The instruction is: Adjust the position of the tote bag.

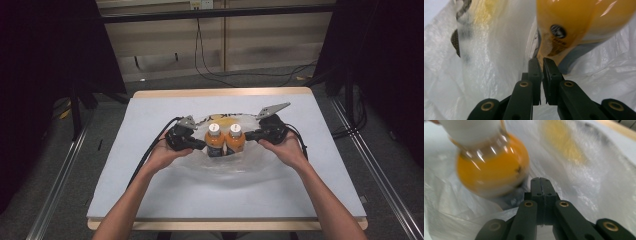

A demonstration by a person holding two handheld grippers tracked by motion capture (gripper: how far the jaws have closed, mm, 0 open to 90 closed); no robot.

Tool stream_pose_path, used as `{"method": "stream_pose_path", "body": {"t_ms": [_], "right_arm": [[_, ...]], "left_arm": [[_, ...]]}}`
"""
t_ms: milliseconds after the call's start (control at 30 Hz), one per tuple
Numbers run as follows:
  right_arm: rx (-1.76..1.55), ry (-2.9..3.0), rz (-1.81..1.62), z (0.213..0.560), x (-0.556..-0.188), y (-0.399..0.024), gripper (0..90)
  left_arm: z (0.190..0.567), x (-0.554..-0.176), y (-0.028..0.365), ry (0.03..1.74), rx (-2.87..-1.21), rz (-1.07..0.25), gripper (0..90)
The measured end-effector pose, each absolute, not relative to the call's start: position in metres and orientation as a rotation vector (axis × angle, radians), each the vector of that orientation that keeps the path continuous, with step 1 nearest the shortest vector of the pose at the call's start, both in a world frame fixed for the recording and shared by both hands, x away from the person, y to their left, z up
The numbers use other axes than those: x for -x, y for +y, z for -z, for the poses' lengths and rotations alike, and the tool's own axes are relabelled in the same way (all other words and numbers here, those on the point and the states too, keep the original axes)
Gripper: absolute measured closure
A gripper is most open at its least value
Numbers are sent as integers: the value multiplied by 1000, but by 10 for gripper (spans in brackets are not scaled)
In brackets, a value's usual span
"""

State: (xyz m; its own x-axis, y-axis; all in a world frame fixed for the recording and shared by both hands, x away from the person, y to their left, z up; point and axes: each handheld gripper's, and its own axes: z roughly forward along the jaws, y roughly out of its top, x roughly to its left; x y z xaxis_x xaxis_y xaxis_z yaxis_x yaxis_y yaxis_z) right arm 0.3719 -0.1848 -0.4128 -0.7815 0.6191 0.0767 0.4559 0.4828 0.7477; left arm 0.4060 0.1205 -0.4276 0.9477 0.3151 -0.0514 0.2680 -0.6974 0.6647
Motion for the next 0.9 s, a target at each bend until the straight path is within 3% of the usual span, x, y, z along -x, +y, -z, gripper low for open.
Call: {"method": "stream_pose_path", "body": {"t_ms": [433,900], "right_arm": [[-939,2674,-933,460,-383,-185,900],[-855,2724,-665,462,-385,-189,900]], "left_arm": [[460,-415,113,434,-2499,-67,867],[460,-418,121,389,-2621,-146,900]]}}
